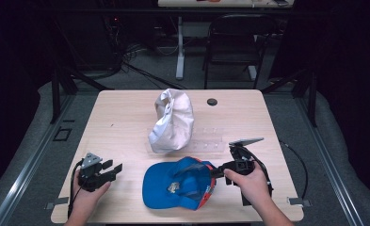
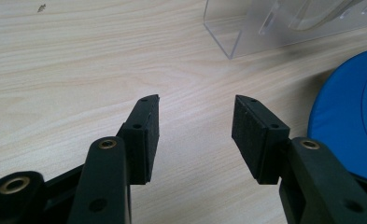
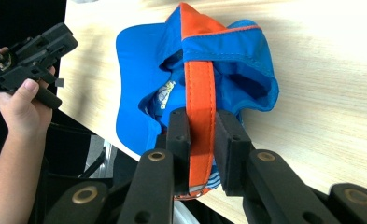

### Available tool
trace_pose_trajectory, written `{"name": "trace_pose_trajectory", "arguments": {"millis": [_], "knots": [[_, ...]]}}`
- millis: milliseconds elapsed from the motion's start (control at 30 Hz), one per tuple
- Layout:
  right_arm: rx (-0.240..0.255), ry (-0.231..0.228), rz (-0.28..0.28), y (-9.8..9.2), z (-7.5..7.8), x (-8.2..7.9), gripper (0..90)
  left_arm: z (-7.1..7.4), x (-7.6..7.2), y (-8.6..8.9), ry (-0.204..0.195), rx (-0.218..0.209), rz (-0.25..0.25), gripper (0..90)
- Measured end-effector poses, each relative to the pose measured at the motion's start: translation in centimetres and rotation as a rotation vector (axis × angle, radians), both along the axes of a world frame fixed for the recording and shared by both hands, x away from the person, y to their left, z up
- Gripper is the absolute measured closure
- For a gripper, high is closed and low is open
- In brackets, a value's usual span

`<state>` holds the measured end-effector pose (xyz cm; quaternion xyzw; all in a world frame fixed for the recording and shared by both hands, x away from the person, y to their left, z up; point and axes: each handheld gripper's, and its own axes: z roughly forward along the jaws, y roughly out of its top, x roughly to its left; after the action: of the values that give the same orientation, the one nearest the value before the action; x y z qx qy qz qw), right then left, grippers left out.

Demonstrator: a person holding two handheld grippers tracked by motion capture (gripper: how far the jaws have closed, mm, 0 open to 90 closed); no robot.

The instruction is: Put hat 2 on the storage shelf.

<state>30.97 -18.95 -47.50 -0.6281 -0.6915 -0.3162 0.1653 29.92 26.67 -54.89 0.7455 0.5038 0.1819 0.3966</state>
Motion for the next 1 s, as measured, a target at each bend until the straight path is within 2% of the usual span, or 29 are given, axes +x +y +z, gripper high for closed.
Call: {"name": "trace_pose_trajectory", "arguments": {"millis": [67,100,133,233,267,333,367,467,567,600,800,833,1000], "knots": [[-0.011,0.000,-0.011,-0.2,0.2,0.0,77.8,0.0,0.0,0.0,-0.001,0.000,0.000,51.8],[-0.013,0.001,0.013,-0.4,0.3,0.1,77.8,0.0,0.0,0.0,-0.002,0.000,0.001,51.8],[-0.008,-0.005,-0.015,-0.3,0.4,0.0,77.8,0.0,0.0,0.0,-0.002,0.001,0.001,51.8],[-0.008,0.001,0.006,-0.6,0.7,0.1,77.8,0.0,0.0,0.0,-0.005,-0.001,0.004,51.8],[0.002,-0.001,-0.011,-0.6,0.7,0.1,77.8,0.0,0.0,0.0,-0.006,-0.001,0.004,51.8],[0.016,0.006,-0.005,-0.9,1.0,0.1,77.8,0.0,0.0,0.0,-0.005,-0.001,0.005,51.8],[0.040,0.009,-0.023,-1.0,1.3,0.2,77.8,0.1,0.0,0.1,0.004,0.003,-0.002,51.8],[0.060,0.004,-0.019,-1.2,1.6,0.2,77.8,0.0,0.0,0.0,0.000,0.002,0.000,51.8],[0.106,0.009,-0.024,-1.5,2.2,0.4,77.9,0.0,0.0,0.0,0.001,0.003,0.000,51.8],[0.106,0.009,-0.024,-1.5,2.2,0.4,77.9,0.0,0.0,0.0,0.001,0.003,0.000,51.7],[0.176,0.015,-0.027,-2.0,3.1,0.6,77.9,0.0,0.0,0.0,-0.008,-0.001,0.005,51.7],[0.187,0.011,-0.047,-1.9,3.2,0.6,77.9,0.0,0.0,0.0,-0.007,-0.001,0.005,51.7],[0.239,-0.010,-0.037,-2.3,4.6,0.8,77.9,0.1,0.0,0.0,-0.004,0.003,0.003,51.8]]}}
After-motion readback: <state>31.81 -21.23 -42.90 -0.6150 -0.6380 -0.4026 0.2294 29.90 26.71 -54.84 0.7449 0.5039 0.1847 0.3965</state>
